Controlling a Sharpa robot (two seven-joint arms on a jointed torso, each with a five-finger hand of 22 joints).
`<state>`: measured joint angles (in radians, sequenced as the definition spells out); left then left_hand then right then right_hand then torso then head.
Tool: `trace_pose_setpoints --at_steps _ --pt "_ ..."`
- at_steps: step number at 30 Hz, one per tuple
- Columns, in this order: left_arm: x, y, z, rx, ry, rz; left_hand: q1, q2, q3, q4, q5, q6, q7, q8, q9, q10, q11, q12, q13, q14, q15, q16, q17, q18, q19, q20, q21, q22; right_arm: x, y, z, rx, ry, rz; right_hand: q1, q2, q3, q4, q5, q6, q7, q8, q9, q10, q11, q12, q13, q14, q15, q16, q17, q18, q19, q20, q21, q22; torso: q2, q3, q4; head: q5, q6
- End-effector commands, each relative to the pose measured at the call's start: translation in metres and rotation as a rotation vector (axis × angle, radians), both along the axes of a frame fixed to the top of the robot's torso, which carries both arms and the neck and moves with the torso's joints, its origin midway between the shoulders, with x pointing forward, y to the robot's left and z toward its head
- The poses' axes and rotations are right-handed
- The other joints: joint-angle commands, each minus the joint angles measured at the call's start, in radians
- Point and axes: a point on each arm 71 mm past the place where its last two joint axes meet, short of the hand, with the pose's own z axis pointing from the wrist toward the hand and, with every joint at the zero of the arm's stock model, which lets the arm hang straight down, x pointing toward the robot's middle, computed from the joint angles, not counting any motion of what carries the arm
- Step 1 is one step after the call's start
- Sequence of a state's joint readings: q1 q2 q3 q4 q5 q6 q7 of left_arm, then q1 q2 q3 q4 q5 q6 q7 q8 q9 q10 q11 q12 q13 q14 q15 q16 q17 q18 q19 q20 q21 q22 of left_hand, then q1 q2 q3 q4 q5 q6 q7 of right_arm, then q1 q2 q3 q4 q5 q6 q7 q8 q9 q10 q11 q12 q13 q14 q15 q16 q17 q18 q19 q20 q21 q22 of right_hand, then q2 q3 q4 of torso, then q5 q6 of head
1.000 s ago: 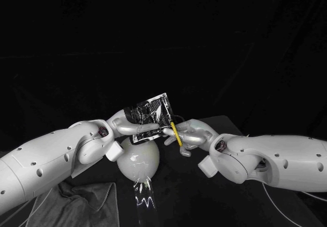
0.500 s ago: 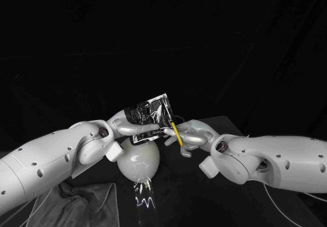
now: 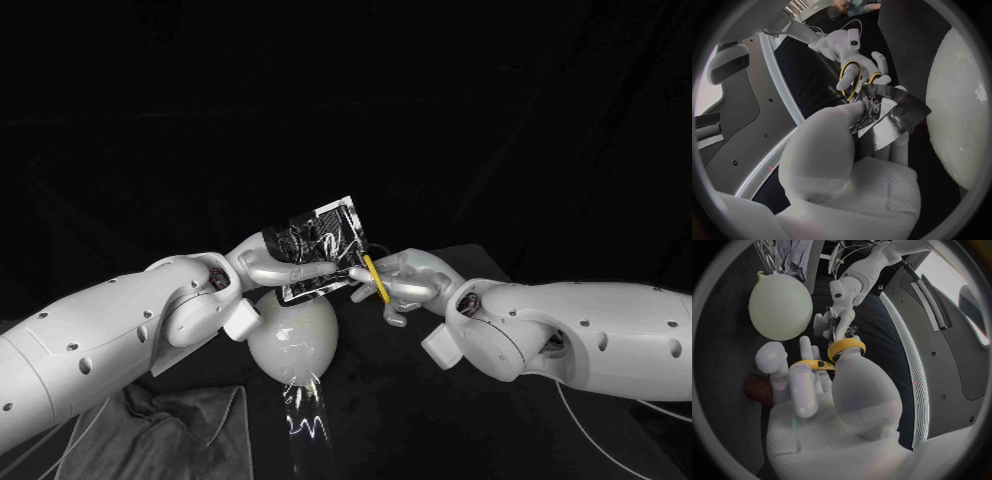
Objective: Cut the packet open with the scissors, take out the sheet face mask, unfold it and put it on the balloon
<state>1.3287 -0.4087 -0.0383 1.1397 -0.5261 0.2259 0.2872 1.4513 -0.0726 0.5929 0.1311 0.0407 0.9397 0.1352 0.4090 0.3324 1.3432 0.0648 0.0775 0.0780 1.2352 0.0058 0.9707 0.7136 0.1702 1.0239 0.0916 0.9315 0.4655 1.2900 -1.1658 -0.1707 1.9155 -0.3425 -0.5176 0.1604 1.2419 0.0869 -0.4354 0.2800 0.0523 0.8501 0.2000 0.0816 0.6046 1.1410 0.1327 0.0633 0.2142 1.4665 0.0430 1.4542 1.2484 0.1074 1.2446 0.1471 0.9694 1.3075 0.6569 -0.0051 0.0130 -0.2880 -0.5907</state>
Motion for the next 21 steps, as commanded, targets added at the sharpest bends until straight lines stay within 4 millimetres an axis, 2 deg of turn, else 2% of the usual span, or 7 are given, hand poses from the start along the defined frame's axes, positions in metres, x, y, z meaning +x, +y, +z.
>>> trace_pose_setpoints --at_steps 1,4,9,13,16,19,21 --pt "-0.0029 -0.0022 -0.0028 0.031 -0.032 -0.024 0.003 0.012 -0.001 -0.007 0.007 0.009 0.001 0.003 0.118 0.006 -0.001 0.000 0.002 0.001 -0.010 0.004 0.001 0.013 -0.008 -0.002 0.006 0.002 0.0041 -0.0014 0.0069 0.013 -0.029 -0.005 0.000 0.000 -0.011 0.007 -0.004 0.000 0.004 0.000 0.000 0.000 -0.004 0.002 -0.002 0.016 0.007 0.008 0.004 0.015 0.003 0.003 0.005 0.047 -0.001 -0.0002 0.0007 -0.001 -0.001" --pt "-0.0028 -0.0022 -0.0031 0.042 -0.045 -0.024 0.003 0.012 -0.001 -0.007 0.007 0.009 0.001 0.003 0.118 0.006 -0.001 0.000 0.002 0.001 -0.010 0.004 0.001 0.013 -0.008 -0.002 0.006 0.002 0.0059 -0.0009 0.0098 0.014 -0.037 -0.007 0.003 0.005 -0.010 0.005 -0.004 0.012 -0.001 0.006 0.002 0.018 -0.009 0.008 -0.006 0.017 0.004 0.011 0.008 0.016 0.006 0.003 0.010 0.048 0.000 -0.0002 0.0014 -0.002 -0.001" --pt "-0.0027 -0.0024 -0.0033 0.052 -0.056 -0.023 0.003 0.012 -0.001 -0.008 0.007 0.009 0.001 0.003 0.118 0.006 -0.001 0.001 0.002 0.002 -0.010 0.005 0.001 0.013 -0.008 -0.002 0.007 0.003 0.0079 -0.0012 0.0127 0.022 -0.050 -0.029 0.028 0.033 -0.012 -0.004 -0.004 0.071 -0.028 0.035 0.013 0.107 -0.036 0.042 0.001 0.039 -0.016 0.034 0.067 0.008 0.038 -0.011 0.064 0.067 0.000 -0.0009 0.0012 -0.004 0.000" --pt "-0.0025 -0.0025 -0.0035 0.057 -0.061 -0.022 0.003 0.012 -0.001 -0.008 0.007 0.009 0.001 0.003 0.118 0.006 -0.001 0.001 0.002 0.002 -0.010 0.005 0.001 0.013 -0.008 -0.002 0.007 0.003 0.0090 -0.0026 0.0142 0.030 -0.059 -0.050 0.078 0.105 0.001 -0.014 -0.005 0.199 -0.094 0.103 0.045 0.280 -0.100 0.121 0.046 0.060 -0.070 0.054 0.120 -0.006 0.084 -0.058 0.141 0.095 0.001 -0.0009 0.0013 -0.003 -0.001" --pt "-0.0020 -0.0021 -0.0036 0.059 -0.062 -0.019 0.004 0.012 -0.001 -0.009 0.007 0.009 0.001 0.003 0.119 0.006 -0.001 0.001 0.002 0.002 -0.010 0.006 0.001 0.013 -0.008 -0.002 0.008 0.003 0.0091 -0.0038 0.0147 0.029 -0.061 -0.055 0.097 0.135 0.002 -0.016 -0.003 0.245 -0.119 0.131 0.066 0.343 -0.125 0.156 0.074 0.064 -0.093 0.057 0.132 -0.010 0.096 -0.078 0.160 0.103 0.000 -0.0008 0.0015 -0.003 0.000" --pt "-0.0013 -0.0013 -0.0037 0.060 -0.064 -0.015 0.004 0.012 -0.001 -0.009 0.007 0.009 0.001 0.003 0.119 0.006 -0.001 0.001 0.002 0.002 -0.010 0.006 0.001 0.013 -0.008 -0.002 0.008 0.003 0.0087 -0.0049 0.0150 0.026 -0.060 -0.054 0.095 0.135 -0.011 -0.013 -0.004 0.243 -0.122 0.132 0.073 0.342 -0.127 0.157 0.083 0.060 -0.098 0.052 0.116 -0.010 0.094 -0.086 0.157 0.102 0.000 -0.0007 0.0013 -0.003 0.001" --pt "-0.0008 -0.0007 -0.0038 0.061 -0.064 -0.012 0.004 0.013 -0.001 -0.009 0.007 0.009 0.001 0.003 0.119 0.006 -0.001 0.001 0.002 0.003 -0.010 0.008 0.004 0.013 -0.008 -0.002 0.008 0.003 0.0081 -0.0052 0.0151 0.024 -0.059 -0.050 0.089 0.113 -0.028 -0.011 -0.004 0.227 -0.117 0.125 0.076 0.321 -0.123 0.146 0.086 0.058 -0.096 0.048 0.106 -0.010 0.090 -0.088 0.149 0.100 0.000 -0.0005 0.0012 -0.003 0.001"
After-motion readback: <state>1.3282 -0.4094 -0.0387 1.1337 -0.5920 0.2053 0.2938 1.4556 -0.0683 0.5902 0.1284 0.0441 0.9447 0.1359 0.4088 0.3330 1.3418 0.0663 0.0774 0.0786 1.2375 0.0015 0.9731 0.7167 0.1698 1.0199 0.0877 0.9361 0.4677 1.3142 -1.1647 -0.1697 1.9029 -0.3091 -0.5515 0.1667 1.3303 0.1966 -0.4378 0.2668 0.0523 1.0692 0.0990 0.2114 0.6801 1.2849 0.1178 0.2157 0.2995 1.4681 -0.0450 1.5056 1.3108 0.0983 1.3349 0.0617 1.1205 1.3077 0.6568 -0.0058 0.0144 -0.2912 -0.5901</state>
